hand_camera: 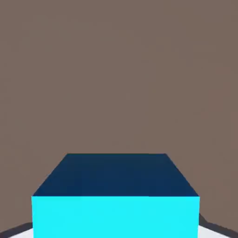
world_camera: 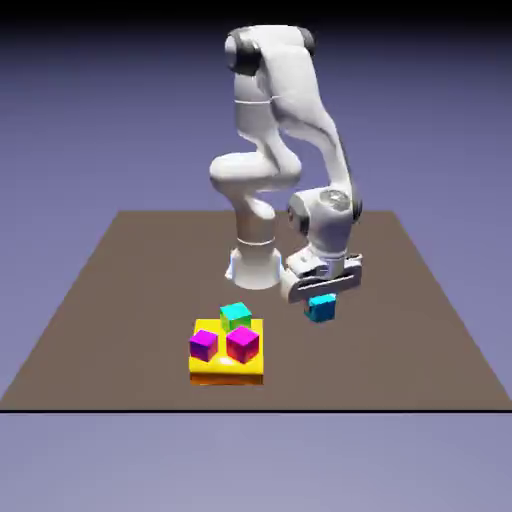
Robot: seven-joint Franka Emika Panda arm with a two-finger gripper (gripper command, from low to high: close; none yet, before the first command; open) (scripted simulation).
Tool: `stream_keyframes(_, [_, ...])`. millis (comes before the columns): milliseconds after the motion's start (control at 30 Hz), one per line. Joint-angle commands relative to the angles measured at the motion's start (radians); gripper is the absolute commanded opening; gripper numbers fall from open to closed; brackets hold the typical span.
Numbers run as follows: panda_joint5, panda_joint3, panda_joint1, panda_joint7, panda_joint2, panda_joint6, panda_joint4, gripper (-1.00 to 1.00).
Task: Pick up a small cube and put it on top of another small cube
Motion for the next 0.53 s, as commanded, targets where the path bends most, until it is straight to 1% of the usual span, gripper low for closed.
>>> stream_keyframes(0, [-0.008, -0.035, -0.032, -0.003, -0.031, -0.044, 0.012, -1.0])
stream_keyframes(167, [-0.037, -0.208, -0.183, -0.023, -0.184, -0.256, 0.072, -1.0])
stream_keyframes(200, [-0.037, -0.208, -0.183, -0.023, -0.184, -0.256, 0.072, -1.0])
stream_keyframes(367, [-0.029, -0.211, -0.182, -0.031, -0.03, -0.039, 0.009, -1.0])
stream_keyframes(400, [-0.028, -0.212, -0.182, -0.032, -0.02, -0.025, 0.005, -1.0])
stream_keyframes(433, [-0.028, -0.212, -0.182, -0.032, -0.02, -0.025, 0.005, 1.0])
stream_keyframes(467, [-0.028, -0.212, -0.182, -0.032, -0.02, -0.025, 0.005, 1.0])
stream_keyframes(500, [-0.03, -0.211, -0.182, -0.03, -0.051, -0.068, 0.017, 1.0])
